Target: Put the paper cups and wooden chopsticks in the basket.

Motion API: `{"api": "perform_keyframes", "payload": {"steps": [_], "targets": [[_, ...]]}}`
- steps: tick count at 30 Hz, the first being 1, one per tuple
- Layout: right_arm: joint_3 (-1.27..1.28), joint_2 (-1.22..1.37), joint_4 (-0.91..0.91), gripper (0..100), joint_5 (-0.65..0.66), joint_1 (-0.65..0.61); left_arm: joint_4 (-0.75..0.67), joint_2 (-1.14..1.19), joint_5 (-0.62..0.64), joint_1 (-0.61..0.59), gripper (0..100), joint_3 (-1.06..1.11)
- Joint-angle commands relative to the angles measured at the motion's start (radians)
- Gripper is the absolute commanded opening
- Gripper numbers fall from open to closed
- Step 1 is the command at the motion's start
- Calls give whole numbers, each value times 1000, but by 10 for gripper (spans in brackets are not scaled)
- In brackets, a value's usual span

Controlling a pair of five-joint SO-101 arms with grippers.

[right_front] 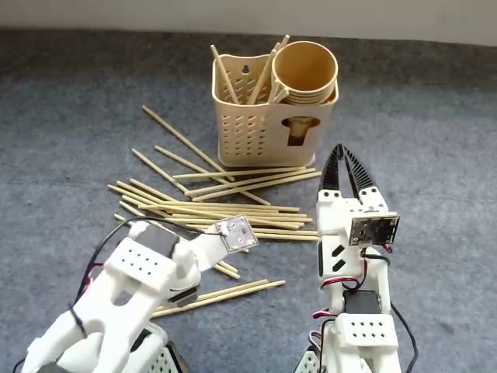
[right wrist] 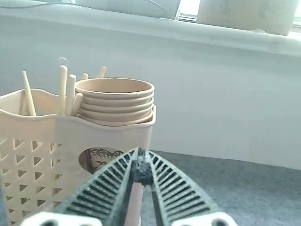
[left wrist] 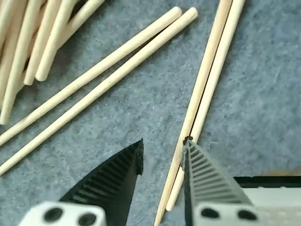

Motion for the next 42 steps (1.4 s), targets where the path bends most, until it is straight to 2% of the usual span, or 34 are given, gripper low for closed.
{"api": "perform_keyframes", "payload": {"steps": [1,5,12,18,21,24,30,38,42], "targets": [[101,-8,-18,5,-2,12,-118,108,54,54,150,-4],[102,-8,-18,5,-2,12,-173,213,54,51,149,-7],[102,-8,-18,5,-2,12,-169,303,54,48,101,-62],[102,-8,-18,5,-2,12,-40,185,95,24,101,-154],[102,-8,-18,5,-2,12,6,85,95,56,102,-142],[102,-8,-18,5,-2,12,11,13,97,113,103,-76],[102,-8,-18,5,-2,12,-11,12,95,128,103,-22],[102,-8,-18,5,-2,12,-124,225,95,130,103,-4],[102,-8,-18,5,-2,12,-124,332,98,120,102,-59]]}}
